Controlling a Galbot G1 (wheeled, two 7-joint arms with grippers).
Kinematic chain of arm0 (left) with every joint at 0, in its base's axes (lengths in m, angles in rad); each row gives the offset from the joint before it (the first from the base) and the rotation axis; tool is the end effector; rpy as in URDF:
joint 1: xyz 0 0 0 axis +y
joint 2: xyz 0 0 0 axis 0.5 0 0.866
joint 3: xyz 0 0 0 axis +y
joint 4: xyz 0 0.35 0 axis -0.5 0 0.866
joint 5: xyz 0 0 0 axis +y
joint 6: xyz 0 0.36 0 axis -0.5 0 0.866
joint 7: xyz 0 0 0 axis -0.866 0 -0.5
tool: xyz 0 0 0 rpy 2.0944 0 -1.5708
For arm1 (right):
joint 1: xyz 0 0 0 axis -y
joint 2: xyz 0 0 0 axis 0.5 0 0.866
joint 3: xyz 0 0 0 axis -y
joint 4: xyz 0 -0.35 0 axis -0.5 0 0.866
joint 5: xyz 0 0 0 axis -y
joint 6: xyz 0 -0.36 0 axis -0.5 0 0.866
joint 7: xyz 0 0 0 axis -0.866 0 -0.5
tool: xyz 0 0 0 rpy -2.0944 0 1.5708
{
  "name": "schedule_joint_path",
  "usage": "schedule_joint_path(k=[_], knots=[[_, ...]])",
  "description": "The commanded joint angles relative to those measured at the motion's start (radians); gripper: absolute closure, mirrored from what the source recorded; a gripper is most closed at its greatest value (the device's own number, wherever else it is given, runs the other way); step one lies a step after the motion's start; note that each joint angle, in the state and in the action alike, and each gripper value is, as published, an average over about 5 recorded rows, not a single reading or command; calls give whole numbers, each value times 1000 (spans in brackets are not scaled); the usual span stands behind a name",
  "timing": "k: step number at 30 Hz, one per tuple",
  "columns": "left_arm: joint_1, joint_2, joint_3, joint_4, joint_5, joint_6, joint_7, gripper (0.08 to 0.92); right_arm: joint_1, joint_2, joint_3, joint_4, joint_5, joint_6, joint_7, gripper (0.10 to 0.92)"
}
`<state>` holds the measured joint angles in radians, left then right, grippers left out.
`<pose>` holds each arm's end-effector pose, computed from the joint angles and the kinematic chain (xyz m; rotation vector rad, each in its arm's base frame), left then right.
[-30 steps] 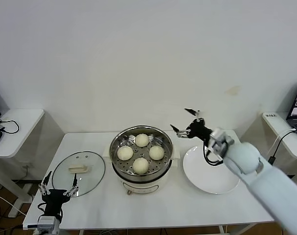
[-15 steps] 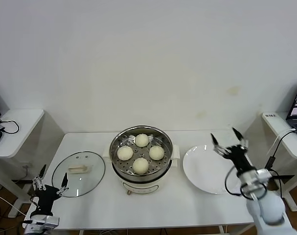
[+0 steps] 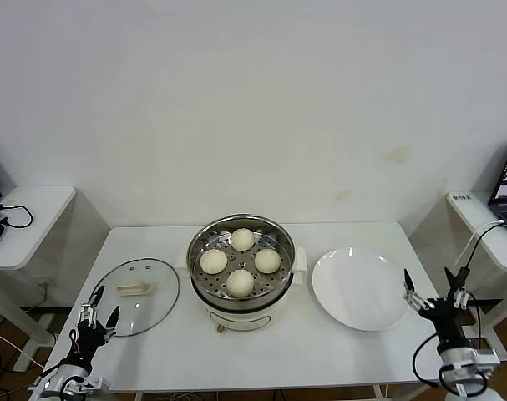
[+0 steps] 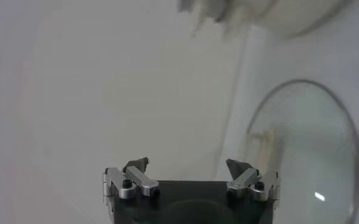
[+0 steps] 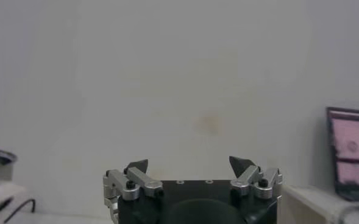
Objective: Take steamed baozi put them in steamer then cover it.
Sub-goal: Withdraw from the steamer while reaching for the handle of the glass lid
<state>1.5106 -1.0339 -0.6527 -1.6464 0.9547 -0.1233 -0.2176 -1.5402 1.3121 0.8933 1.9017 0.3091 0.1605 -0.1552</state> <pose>0.2050 0.2048 -0.3861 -0.1511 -2.2667 -2.0906 0.1879 -0.1786 -0.3210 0.1314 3.0568 -0.1533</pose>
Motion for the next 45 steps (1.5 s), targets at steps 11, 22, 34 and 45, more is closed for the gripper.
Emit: schedule_joint_path(k=[11, 22, 34, 45], knots=[[-287, 24, 130, 259, 149, -36, 6, 177, -84, 90, 50, -2, -28, 25, -8, 202], [-372, 15, 161, 378, 162, -42, 3, 177, -95, 95, 50, 0, -29, 26, -14, 203], [-446, 17, 187, 432, 168, -38, 13, 177, -102, 109, 42, -6, -34, 31, -21, 202], [-496, 14, 205, 463, 172, -33, 22, 177, -109, 115, 38, -11, -37, 36, -26, 203]])
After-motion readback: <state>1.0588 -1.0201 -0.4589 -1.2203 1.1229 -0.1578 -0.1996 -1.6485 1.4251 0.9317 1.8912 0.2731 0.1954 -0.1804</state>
